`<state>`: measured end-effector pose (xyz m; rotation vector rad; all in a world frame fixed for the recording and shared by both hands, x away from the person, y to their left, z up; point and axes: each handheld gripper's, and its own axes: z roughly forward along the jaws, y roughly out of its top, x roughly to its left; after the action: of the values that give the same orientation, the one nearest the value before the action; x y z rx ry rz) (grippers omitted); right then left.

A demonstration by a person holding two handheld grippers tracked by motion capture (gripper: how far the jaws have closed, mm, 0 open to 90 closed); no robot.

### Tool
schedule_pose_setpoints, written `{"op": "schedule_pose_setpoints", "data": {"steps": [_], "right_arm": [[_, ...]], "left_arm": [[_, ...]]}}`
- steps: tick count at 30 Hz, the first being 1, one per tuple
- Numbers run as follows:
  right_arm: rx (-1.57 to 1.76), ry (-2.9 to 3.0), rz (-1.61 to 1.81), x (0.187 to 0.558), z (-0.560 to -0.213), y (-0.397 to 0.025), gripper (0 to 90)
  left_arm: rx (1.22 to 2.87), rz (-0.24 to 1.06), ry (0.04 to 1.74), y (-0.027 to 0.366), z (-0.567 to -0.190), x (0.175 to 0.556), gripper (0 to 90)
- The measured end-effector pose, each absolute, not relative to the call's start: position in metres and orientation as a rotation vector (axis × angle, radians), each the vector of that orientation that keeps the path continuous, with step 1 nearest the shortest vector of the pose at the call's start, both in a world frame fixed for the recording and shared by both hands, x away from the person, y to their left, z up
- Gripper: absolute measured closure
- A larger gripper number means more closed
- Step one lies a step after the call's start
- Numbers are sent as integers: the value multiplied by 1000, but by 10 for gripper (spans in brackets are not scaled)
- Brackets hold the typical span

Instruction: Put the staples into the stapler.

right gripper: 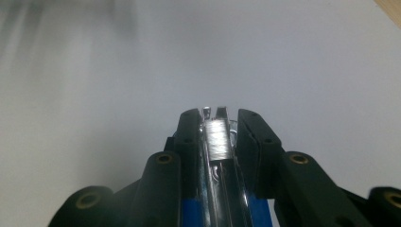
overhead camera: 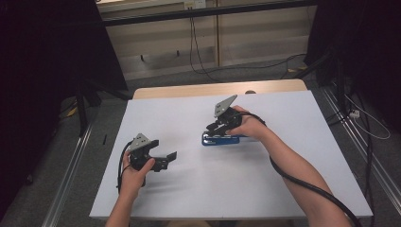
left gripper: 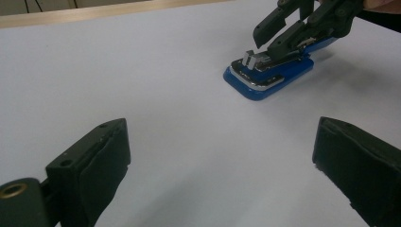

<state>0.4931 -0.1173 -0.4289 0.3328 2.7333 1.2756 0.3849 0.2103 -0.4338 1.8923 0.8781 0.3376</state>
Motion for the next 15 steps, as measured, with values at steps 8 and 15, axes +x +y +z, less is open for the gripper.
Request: {"op": "schedule_pose_setpoints", "data": {"steps": [8, 15], "right_arm": [[499, 2628, 1333, 485, -419, -135, 531], [678, 2535, 1337, 471, -418, -156, 377]], "left_arm": [[1893, 333, 866, 208, -434, 386, 51], [1895, 332, 853, 204, -433, 388, 52]]}}
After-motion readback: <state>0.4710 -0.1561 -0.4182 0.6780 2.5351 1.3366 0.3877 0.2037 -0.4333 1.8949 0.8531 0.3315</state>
